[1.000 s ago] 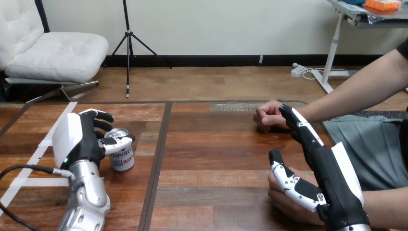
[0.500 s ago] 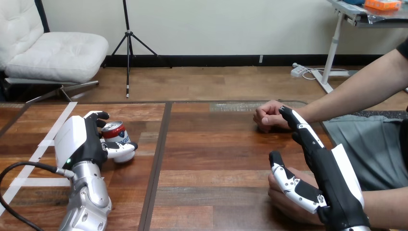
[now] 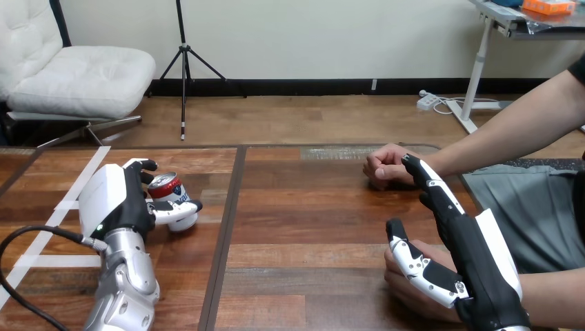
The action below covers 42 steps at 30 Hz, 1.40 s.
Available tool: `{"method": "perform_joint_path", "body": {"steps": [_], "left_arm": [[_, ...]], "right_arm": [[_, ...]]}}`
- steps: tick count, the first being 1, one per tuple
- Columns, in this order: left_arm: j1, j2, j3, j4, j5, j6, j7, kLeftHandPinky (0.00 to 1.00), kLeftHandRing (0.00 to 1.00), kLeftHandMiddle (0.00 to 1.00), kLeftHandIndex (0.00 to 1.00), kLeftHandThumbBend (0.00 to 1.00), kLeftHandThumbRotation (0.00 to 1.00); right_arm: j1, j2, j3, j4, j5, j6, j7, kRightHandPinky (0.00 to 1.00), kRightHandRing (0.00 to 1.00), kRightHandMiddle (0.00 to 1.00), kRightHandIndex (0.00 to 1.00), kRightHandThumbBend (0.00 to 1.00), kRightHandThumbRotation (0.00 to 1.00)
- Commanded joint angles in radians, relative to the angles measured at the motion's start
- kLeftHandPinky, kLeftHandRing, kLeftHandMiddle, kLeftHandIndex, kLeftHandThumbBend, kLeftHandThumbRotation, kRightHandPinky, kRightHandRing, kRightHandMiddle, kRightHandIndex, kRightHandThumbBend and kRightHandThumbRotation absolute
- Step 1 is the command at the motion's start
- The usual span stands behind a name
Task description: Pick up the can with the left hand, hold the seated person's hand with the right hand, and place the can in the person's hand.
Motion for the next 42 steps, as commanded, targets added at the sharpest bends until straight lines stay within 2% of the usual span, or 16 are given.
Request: {"method": "perform_joint_path", "body": {"steps": [1, 8, 16, 42], "left_arm": [[-0.035, 0.018, -0.017, -0.049, 0.019, 0.008, -0.007, 0.58, 0.7, 0.75, 0.77, 0.93, 0.25], [-0.033, 0.018, -0.018, -0.052, 0.02, 0.013, -0.007, 0.57, 0.7, 0.75, 0.77, 0.93, 0.26], [-0.026, 0.017, -0.015, -0.062, 0.016, 0.003, -0.007, 0.51, 0.65, 0.71, 0.76, 0.93, 0.26], [-0.028, 0.021, -0.01, -0.068, 0.012, -0.011, -0.003, 0.58, 0.69, 0.75, 0.75, 0.9, 0.24]], "right_arm": [[-0.034, -0.005, 0.004, -0.058, 0.012, -0.002, 0.003, 0.97, 0.98, 0.97, 0.94, 0.15, 0.11], [-0.034, -0.003, 0.005, -0.056, 0.014, -0.003, 0.002, 0.99, 0.99, 0.97, 0.94, 0.15, 0.12], [-0.032, -0.003, 0.005, -0.062, 0.008, 0.005, 0.0, 1.0, 0.99, 0.97, 0.95, 0.15, 0.13], [-0.045, -0.003, 0.004, -0.049, 0.007, -0.006, -0.003, 1.0, 0.99, 0.97, 0.94, 0.14, 0.12]]}}
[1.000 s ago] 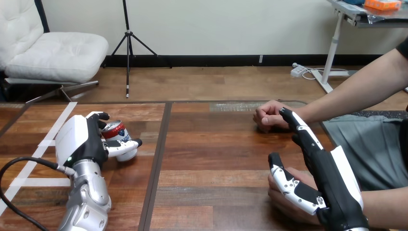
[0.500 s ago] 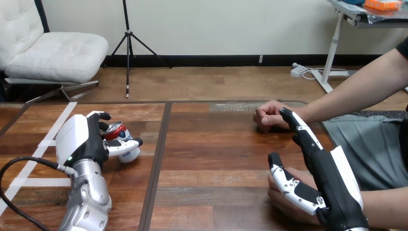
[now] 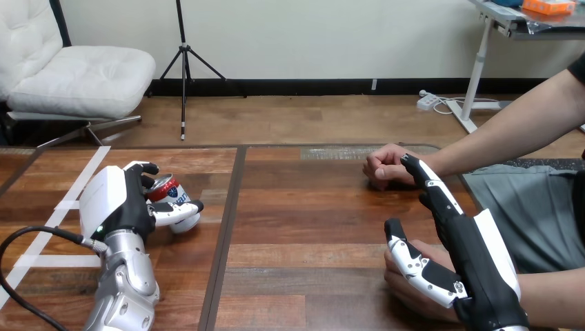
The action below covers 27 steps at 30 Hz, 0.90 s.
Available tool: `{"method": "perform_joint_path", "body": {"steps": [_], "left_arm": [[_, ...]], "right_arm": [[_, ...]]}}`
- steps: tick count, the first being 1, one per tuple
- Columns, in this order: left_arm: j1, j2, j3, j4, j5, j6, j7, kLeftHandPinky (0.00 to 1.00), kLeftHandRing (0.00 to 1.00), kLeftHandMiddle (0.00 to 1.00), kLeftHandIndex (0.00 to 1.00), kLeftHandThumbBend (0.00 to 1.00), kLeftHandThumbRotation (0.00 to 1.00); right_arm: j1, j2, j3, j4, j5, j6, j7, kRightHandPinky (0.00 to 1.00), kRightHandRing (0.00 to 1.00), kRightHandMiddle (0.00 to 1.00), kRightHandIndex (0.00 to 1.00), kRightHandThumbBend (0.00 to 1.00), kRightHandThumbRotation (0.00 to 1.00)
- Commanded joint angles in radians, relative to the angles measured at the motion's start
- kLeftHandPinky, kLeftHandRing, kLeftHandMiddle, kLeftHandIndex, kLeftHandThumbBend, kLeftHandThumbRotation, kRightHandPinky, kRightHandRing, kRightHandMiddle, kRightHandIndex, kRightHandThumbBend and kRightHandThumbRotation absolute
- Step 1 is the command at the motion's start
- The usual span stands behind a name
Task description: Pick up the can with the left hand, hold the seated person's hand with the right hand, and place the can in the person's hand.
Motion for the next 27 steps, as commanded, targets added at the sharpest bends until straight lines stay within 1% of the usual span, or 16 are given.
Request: {"method": "perform_joint_path", "body": {"steps": [1, 10, 12, 18, 20, 23, 24, 27], "left_arm": [[-0.035, 0.021, -0.007, -0.056, 0.01, -0.026, 0.008, 0.58, 0.69, 0.75, 0.75, 0.9, 0.24], [-0.035, 0.022, -0.007, -0.055, 0.013, -0.038, 0.015, 0.59, 0.69, 0.75, 0.74, 0.9, 0.24], [-0.035, 0.023, -0.006, -0.049, 0.011, -0.057, 0.024, 0.59, 0.69, 0.75, 0.74, 0.9, 0.23], [-0.036, 0.022, 0.0, -0.037, 0.005, -0.083, 0.032, 0.58, 0.69, 0.74, 0.74, 0.9, 0.2], [-0.036, 0.023, 0.002, -0.033, 0.004, -0.093, 0.036, 0.59, 0.68, 0.74, 0.73, 0.89, 0.17], [-0.033, 0.026, 0.001, -0.024, 0.004, -0.129, 0.05, 0.58, 0.68, 0.73, 0.73, 0.89, 0.15], [-0.03, 0.027, 0.002, -0.021, 0.001, -0.152, 0.057, 0.58, 0.68, 0.73, 0.73, 0.88, 0.14], [-0.025, 0.028, 0.006, -0.014, -0.008, -0.196, 0.066, 0.58, 0.67, 0.71, 0.72, 0.88, 0.1]], "right_arm": [[-0.045, -0.005, 0.0, -0.046, 0.007, -0.011, -0.004, 1.0, 0.99, 0.97, 0.94, 0.14, 0.12], [-0.05, -0.005, -0.001, -0.04, 0.007, -0.015, -0.006, 1.0, 0.99, 0.97, 0.94, 0.14, 0.12], [-0.051, -0.004, 0.0, -0.039, 0.006, -0.013, -0.006, 1.0, 0.99, 0.97, 0.94, 0.14, 0.12], [-0.053, -0.002, 0.001, -0.037, 0.011, -0.011, -0.005, 1.0, 1.0, 0.97, 0.94, 0.14, 0.12], [-0.054, -0.002, 0.001, -0.035, 0.013, -0.013, -0.004, 1.0, 1.0, 0.97, 0.94, 0.14, 0.11], [-0.055, -0.002, 0.001, -0.032, 0.011, -0.013, -0.005, 1.0, 1.0, 0.97, 0.94, 0.14, 0.11], [-0.056, -0.002, 0.001, -0.033, 0.011, -0.012, -0.005, 1.0, 1.0, 0.97, 0.94, 0.14, 0.11], [-0.057, -0.001, 0.001, -0.032, 0.008, -0.012, -0.006, 1.0, 0.99, 0.97, 0.95, 0.14, 0.11]]}}
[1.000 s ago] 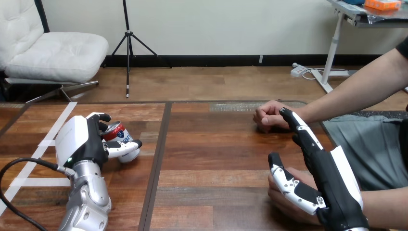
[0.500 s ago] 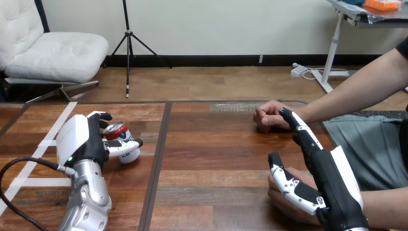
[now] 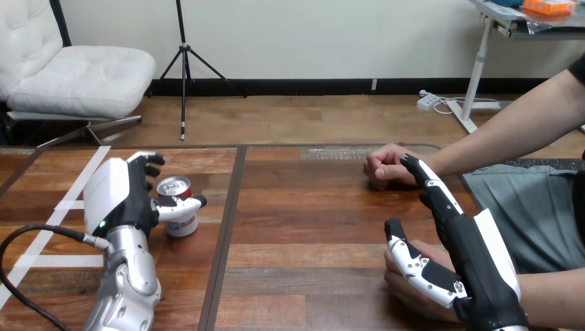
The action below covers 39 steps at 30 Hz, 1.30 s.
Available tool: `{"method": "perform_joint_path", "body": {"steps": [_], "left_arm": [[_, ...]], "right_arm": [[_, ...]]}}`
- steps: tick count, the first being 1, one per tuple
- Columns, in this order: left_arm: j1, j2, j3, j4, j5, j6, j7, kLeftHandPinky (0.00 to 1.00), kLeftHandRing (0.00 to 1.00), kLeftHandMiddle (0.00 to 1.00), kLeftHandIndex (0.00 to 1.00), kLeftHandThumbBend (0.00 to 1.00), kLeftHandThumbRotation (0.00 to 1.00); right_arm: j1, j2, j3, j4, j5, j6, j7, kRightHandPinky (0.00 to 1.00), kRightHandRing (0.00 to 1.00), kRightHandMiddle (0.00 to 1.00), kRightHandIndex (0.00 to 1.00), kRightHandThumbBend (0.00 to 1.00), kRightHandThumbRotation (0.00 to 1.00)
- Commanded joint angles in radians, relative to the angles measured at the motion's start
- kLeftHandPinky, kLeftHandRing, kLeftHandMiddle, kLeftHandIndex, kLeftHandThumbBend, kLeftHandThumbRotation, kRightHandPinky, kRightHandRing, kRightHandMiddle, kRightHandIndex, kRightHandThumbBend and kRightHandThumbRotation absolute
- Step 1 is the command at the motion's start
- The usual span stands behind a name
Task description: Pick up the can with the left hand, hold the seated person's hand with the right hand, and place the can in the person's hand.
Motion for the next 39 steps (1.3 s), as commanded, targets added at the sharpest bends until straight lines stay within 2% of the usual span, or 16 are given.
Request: {"method": "perform_joint_path", "body": {"steps": [1, 11, 19, 39], "left_arm": [[-0.028, 0.026, 0.003, -0.013, -0.006, -0.09, 0.032, 0.58, 0.66, 0.71, 0.71, 0.87, 0.08], [-0.022, 0.025, 0.006, -0.016, -0.009, -0.135, 0.028, 0.59, 0.67, 0.71, 0.71, 0.85, 0.04], [-0.016, 0.019, 0.007, -0.045, -0.008, -0.12, 0.015, 0.6, 0.68, 0.72, 0.72, 0.83, 0.06], [-0.021, 0.027, -0.003, -0.042, 0.013, -0.102, 0.012, 0.61, 0.69, 0.72, 0.73, 0.83, 0.08]], "right_arm": [[-0.057, -0.003, 0.001, -0.032, 0.006, -0.013, -0.006, 0.99, 0.99, 0.97, 0.95, 0.14, 0.11], [-0.061, 0.002, 0.002, -0.029, 0.01, -0.012, -0.007, 0.99, 0.99, 0.98, 0.95, 0.14, 0.1], [-0.064, 0.005, 0.003, -0.025, 0.007, -0.012, -0.01, 0.99, 0.99, 0.98, 0.94, 0.15, 0.09], [-0.067, 0.005, 0.002, -0.025, -0.003, -0.013, -0.016, 0.98, 0.98, 0.98, 0.95, 0.15, 0.08]]}}
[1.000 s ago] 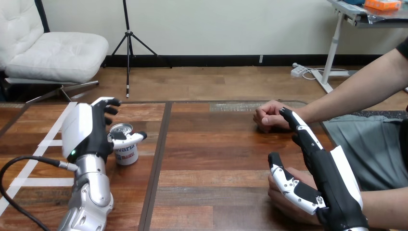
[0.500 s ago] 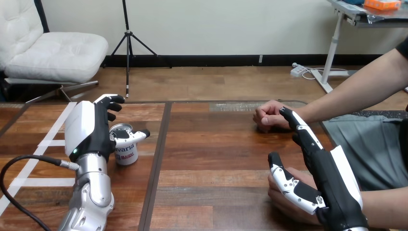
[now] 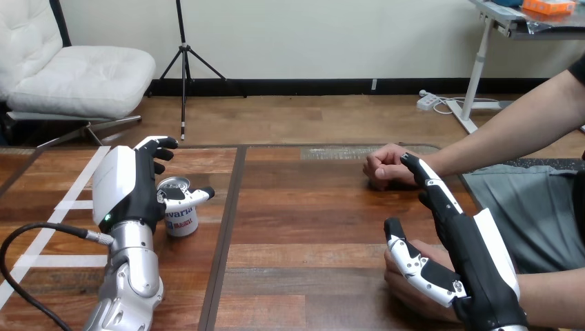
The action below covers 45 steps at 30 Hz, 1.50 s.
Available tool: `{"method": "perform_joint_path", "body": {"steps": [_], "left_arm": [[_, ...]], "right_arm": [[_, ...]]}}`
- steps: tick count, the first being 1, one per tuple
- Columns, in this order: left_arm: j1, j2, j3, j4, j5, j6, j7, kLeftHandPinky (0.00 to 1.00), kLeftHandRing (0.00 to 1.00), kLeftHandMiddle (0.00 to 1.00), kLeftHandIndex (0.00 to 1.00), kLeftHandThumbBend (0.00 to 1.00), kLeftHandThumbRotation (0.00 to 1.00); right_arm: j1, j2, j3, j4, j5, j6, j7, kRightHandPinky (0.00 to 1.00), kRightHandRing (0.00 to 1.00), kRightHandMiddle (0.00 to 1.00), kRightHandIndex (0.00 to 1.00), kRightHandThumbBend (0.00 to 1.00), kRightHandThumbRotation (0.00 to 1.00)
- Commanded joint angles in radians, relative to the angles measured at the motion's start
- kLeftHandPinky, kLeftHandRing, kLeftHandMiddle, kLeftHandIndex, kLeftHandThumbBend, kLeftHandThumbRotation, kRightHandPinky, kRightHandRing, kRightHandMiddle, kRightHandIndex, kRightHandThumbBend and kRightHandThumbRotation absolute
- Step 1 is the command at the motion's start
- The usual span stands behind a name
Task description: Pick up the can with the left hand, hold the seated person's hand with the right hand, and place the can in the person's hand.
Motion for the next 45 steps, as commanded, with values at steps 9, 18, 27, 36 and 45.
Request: {"method": "perform_joint_path", "body": {"steps": [9, 18, 27, 36, 45], "left_arm": [[-0.029, 0.024, -0.006, -0.055, 0.017, 0.06, -0.017, 0.63, 0.71, 0.75, 0.75, 0.84, 0.15], [-0.025, 0.019, -0.005, -0.065, 0.02, 0.089, -0.008, 0.63, 0.73, 0.77, 0.76, 0.86, 0.17], [-0.028, 0.024, -0.012, -0.068, 0.04, 0.133, -0.002, 0.62, 0.72, 0.77, 0.76, 0.87, 0.16], [-0.036, 0.027, -0.011, -0.065, 0.047, 0.156, -0.012, 0.61, 0.72, 0.77, 0.76, 0.87, 0.17], [-0.044, 0.034, -0.018, -0.05, 0.06, 0.16, -0.016, 0.59, 0.71, 0.77, 0.76, 0.88, 0.17]], "right_arm": [[-0.062, -0.001, 0.0, -0.026, 0.012, -0.013, -0.008, 0.98, 0.98, 0.98, 0.94, 0.14, 0.08], [-0.059, -0.001, 0.002, -0.027, 0.019, -0.014, -0.005, 0.99, 0.99, 0.98, 0.94, 0.14, 0.09], [-0.055, -0.002, 0.003, -0.031, 0.01, -0.012, -0.007, 1.0, 1.0, 0.98, 0.94, 0.14, 0.09], [-0.053, -0.004, 0.001, -0.028, 0.014, -0.017, -0.005, 1.0, 1.0, 0.98, 0.95, 0.15, 0.1], [-0.05, -0.002, 0.003, -0.036, 0.011, -0.01, -0.005, 1.0, 1.0, 0.97, 0.94, 0.15, 0.1]]}}
